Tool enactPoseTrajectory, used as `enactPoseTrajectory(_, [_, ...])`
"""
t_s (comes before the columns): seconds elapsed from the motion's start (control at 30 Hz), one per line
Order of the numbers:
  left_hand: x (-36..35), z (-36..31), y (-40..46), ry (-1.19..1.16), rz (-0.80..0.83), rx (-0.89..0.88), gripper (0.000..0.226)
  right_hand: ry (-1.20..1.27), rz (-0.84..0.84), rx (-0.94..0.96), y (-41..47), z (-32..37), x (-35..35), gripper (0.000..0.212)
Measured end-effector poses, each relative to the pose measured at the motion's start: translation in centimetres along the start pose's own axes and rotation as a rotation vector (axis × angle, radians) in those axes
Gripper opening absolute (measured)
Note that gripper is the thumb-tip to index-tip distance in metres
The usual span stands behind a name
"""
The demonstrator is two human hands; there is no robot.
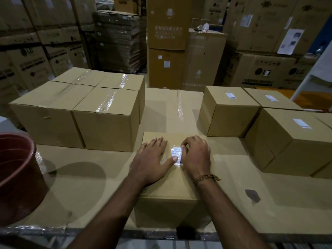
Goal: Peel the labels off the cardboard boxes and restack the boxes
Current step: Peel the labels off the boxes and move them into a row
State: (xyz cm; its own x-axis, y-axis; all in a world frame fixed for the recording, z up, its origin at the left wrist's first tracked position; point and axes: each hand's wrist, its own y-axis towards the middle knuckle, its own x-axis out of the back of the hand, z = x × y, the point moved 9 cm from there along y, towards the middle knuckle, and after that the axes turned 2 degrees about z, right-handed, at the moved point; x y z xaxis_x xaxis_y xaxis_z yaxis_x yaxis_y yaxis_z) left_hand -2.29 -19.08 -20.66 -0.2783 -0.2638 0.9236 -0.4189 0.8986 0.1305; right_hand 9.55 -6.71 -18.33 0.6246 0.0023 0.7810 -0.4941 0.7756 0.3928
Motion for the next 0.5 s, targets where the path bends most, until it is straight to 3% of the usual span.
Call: enactPoseTrajectory(0.5, [-0.12, 0.21, 0.17, 0.018, -0.040, 0.008, 0.091, 0.076, 0.022, -0.042, 0.36, -0.91, 0.01, 0.008])
